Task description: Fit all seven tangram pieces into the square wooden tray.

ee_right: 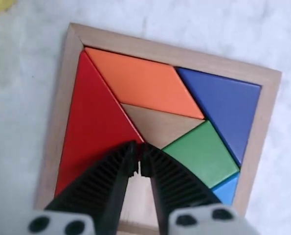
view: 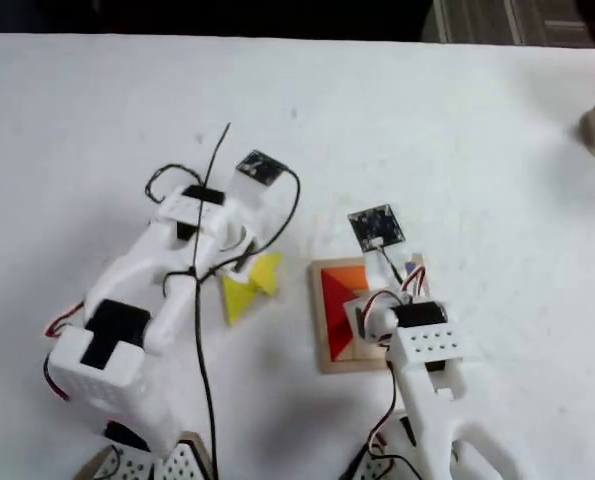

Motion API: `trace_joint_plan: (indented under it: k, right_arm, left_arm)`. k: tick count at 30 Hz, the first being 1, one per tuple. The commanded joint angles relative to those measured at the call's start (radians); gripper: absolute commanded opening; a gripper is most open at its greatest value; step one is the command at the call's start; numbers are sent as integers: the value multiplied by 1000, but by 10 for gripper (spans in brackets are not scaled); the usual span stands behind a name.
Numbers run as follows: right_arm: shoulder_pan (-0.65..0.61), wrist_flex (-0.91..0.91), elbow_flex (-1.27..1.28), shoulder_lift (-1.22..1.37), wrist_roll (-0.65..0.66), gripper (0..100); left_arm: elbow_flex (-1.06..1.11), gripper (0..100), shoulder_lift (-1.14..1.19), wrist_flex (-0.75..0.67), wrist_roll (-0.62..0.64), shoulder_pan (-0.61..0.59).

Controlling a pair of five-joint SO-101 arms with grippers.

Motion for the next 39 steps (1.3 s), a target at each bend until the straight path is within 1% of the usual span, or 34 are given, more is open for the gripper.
trace_joint_plan:
  k: [1,3,5,10,12,22,31,39]
  right_arm:
    - [-7,-16,-5,-28,11,16]
    - [-8,-16,-5,-28,11,16]
    - [-7,-16,-5,-28,11,16]
    - [-5,-16,-5,-28,11,16]
    - [-5,-18,-5,-28,9,16]
    - [-4,-18,-5,-28,9,16]
    - [-4,-18,-6,-30,9,16]
    - [-2,-18,-6,-30,9,16]
  left_arm:
    - [-12,377,-5,18,41,50]
    - [-9,375,-5,25,49,64]
    - [-9,348,-4,28,77,65]
    - [-5,228,-4,31,117,96]
    - [0,198,-5,31,141,105]
    - [2,192,-7,68,276,101]
    - [-5,192,-13,95,278,147]
    - [-104,192,-13,245,279,252]
